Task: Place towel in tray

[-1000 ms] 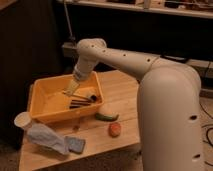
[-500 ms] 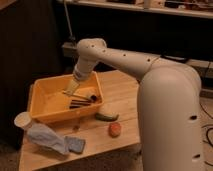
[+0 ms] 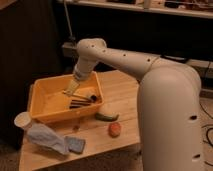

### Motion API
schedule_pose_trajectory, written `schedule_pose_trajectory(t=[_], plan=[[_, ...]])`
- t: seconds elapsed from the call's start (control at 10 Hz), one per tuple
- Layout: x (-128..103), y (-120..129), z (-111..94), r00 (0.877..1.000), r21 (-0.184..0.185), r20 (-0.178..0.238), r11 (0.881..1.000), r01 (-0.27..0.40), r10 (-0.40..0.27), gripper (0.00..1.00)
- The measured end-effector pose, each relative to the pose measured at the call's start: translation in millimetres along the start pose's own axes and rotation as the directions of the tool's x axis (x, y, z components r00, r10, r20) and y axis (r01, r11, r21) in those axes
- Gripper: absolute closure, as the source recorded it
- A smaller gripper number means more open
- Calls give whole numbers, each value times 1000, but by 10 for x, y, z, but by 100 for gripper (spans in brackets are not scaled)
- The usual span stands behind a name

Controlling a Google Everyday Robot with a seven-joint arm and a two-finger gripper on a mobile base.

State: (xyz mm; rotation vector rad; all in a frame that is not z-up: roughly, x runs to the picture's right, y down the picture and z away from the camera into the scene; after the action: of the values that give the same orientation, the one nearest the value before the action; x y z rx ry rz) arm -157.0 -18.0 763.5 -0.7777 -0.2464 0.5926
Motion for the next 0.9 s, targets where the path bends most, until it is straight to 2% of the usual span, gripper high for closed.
schedule_pose_trajectory(t=[0.8,0.9], plan=[[7,7,8,1000,1,-3,1000,2,-2,20],[7,46,12,1000,-1,4,1000,21,-21,20]])
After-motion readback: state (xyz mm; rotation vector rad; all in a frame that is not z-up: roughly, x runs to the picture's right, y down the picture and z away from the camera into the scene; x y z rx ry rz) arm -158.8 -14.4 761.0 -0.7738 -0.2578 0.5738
